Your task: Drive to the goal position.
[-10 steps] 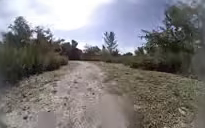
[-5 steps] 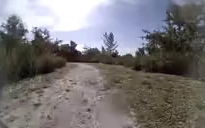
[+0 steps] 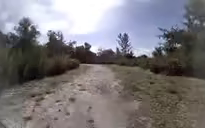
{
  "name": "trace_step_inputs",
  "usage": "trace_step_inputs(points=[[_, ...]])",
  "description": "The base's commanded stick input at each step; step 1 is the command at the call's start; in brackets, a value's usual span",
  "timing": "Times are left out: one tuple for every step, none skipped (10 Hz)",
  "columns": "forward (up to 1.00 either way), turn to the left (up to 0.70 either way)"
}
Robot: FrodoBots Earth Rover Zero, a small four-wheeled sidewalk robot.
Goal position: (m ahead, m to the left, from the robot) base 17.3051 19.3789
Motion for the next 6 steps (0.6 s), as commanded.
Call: trace_step_inputs(points=[[0.85,0.00],[0.85,0.16],[0.85,0.34],[0.85,0.27],[0.85,0.00],[0.85,0.00]])
